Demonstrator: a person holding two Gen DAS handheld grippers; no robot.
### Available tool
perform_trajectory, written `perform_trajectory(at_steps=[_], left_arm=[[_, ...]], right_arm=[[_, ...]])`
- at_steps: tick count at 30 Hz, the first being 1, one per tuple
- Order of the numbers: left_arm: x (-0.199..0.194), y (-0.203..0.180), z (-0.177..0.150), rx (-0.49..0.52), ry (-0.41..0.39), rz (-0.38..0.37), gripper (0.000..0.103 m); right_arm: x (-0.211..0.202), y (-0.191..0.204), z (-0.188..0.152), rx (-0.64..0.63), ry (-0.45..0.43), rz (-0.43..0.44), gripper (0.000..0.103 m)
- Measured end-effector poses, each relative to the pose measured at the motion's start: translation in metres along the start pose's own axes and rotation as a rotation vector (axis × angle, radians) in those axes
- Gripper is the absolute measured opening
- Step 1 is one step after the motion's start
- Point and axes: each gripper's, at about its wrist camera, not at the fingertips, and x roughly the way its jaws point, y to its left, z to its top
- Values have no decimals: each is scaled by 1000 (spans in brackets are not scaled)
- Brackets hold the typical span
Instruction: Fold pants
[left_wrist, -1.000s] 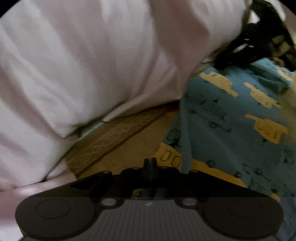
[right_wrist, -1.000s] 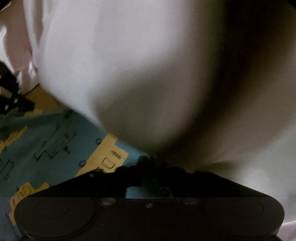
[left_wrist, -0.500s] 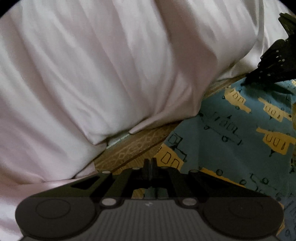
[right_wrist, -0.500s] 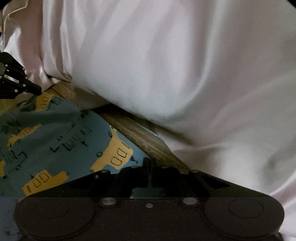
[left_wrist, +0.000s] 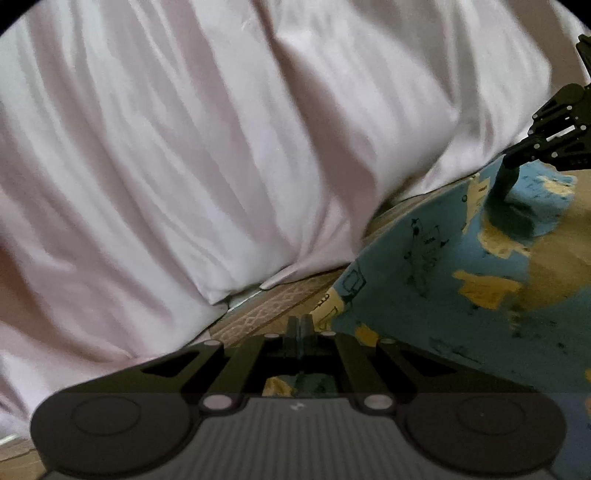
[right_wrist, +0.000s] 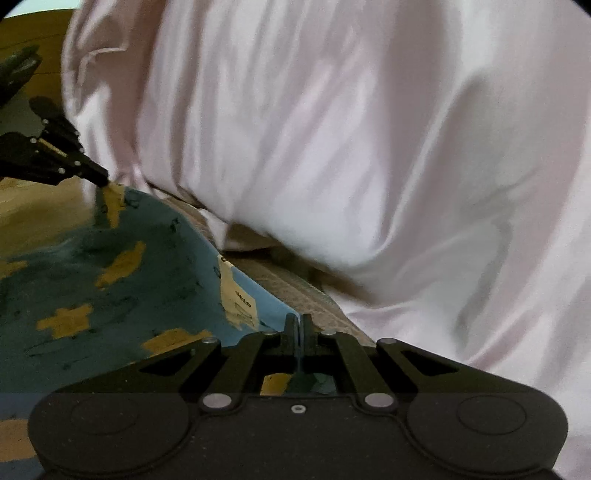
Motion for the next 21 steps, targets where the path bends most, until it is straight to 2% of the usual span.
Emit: perform_trajectory(at_steps=[2, 4, 7, 10, 13, 17, 21], left_arm=[[-19, -7, -3, 14, -13, -5, 0], [-39, -14, -9, 28, -31, -14, 0], [-70, -25, -21, 60, -37, -27, 0], [-102, -32, -37, 103, -51, -44, 0], [-127, -41, -58, 124, -54, -64, 0], [-132, -58, -94, 141, -21, -122, 0], [-122, -82, -127, 224, 31, -148, 0]], right_arm=[[-31, 10, -6, -10, -15, -9, 0], [-38, 35, -10, -25, -24, -23, 0], [-73, 62, -18, -36, -29, -43, 0], [-116, 101, -30, -43, -31, -65, 0], [-138, 140, -51, -35, -10, -64, 0], [-148, 190, -89, -36, 48, -51, 0], [-139, 223, -119, -32, 88, -74, 0]])
